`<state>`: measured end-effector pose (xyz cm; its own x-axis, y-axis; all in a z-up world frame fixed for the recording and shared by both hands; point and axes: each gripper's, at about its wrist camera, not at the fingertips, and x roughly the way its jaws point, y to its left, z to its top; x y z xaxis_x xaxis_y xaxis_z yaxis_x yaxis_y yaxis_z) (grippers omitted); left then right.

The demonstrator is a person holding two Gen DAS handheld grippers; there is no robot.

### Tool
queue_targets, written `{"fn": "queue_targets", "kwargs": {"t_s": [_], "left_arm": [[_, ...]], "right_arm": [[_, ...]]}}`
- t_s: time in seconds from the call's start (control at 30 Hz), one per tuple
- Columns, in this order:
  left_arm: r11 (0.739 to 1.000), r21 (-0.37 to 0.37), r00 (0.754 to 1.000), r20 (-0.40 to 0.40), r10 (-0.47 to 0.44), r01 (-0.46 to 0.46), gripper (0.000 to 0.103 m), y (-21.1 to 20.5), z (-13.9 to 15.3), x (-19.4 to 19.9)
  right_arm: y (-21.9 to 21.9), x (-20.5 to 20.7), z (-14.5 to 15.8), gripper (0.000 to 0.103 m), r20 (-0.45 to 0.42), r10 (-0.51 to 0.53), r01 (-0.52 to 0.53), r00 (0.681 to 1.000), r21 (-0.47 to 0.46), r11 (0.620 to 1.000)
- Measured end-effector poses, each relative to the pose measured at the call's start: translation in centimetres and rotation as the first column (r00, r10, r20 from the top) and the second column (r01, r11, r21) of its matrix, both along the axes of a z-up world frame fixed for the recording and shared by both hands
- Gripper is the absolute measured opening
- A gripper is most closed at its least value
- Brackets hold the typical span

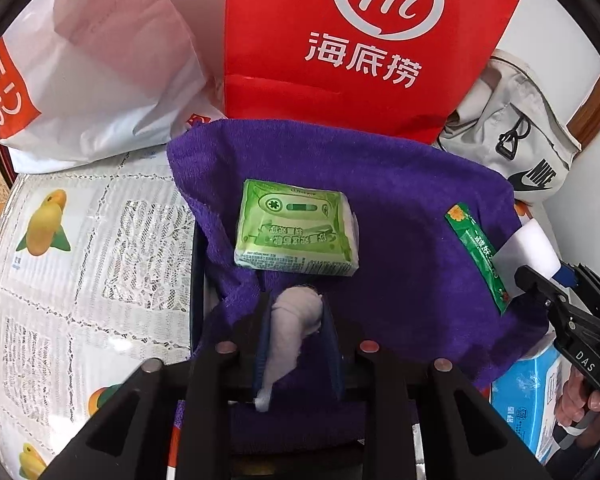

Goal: Organize soft objects
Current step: 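Open the left tool to drop the glove on the towel while the right tool releases the foam block there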

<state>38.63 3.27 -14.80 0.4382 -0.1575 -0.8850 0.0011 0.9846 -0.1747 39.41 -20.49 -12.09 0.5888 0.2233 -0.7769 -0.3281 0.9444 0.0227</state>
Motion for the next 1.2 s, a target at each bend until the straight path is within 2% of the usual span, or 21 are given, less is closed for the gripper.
{"fn": "queue_targets", "kwargs": {"t_s": [0.2,0.33,0.37,0.8,1.2], "left_arm": [[1.0,0.001,1.0,-0.012,-0.003,0.003,0.033,0.0,-0.4,0.1],[1.0,0.006,1.0,-0.006,-0.001,0.001,0.056,-0.1,0.0,0.1],[1.0,0.008,1.0,-0.002,-0.002,0.002,0.058,-0.1,0.2,0.0],[1.0,0.027,1.0,0.022,-0.003,0.002,0.061,0.7,2.2,-2.0],[0.999,0.031,0.997,0.078,0.014,-0.016,0.063,1.8,5.6,-6.3]], "right_arm": [[0.2,0.1,-0.6,0.057,-0.029,0.019,-0.019,0.999,0.01,1.0],[0.3,0.2,-0.7,0.062,-0.04,0.019,-0.019,0.999,0.01,1.0],[0.3,0.2,-0.8,0.063,-0.045,0.018,-0.017,0.999,0.015,1.0],[-0.1,-1.0,-0.2,0.071,-0.055,-0.007,0.01,0.998,0.048,0.999],[-0.6,-5.2,2.9,0.071,0.001,-0.039,0.039,0.999,0.098,0.994]]}}
